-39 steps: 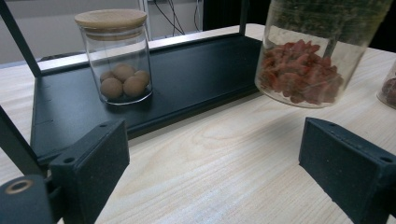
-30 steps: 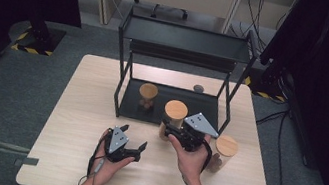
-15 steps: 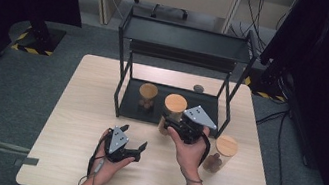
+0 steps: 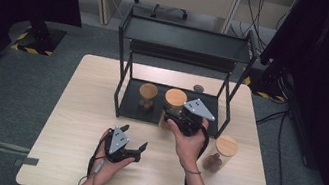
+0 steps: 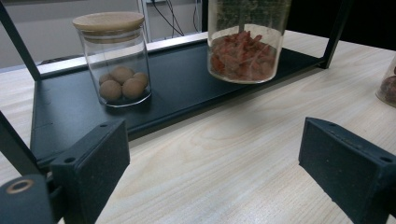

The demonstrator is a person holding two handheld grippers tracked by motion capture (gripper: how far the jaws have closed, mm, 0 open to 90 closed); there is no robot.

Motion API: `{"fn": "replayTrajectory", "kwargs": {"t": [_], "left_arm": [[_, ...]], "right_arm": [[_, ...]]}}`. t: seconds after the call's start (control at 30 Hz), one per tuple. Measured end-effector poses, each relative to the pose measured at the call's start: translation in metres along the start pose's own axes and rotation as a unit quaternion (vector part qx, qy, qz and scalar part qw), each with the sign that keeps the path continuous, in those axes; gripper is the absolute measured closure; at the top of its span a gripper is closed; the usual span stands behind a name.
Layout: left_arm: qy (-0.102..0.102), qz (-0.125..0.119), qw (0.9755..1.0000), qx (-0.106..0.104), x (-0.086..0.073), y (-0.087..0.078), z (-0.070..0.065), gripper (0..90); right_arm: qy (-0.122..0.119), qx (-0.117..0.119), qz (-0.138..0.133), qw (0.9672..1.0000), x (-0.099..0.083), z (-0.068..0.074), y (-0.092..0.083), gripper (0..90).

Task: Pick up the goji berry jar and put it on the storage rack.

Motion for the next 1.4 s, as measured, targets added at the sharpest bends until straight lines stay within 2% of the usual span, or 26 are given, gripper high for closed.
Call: {"fn": "replayTrajectory", "kwargs": {"t": [1.4], "left_arm": [[0.001, -0.002, 1.0, -0.001, 0.0, 0.0, -0.001, 8.3]], "right_arm": [[0.017, -0.04, 0.018, 0.9989, 0.022, -0.023, 0.047, 25.5]]}}
Point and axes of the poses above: each handheld gripper's, and its own axes: y roughly forward along the jaws, x roughly out of its top, z roughly to its left, the point moved 1 cm from there along y, roughly forward along the jaws, and after that the axes turned 2 degrees about z, right-handed, at the moved point
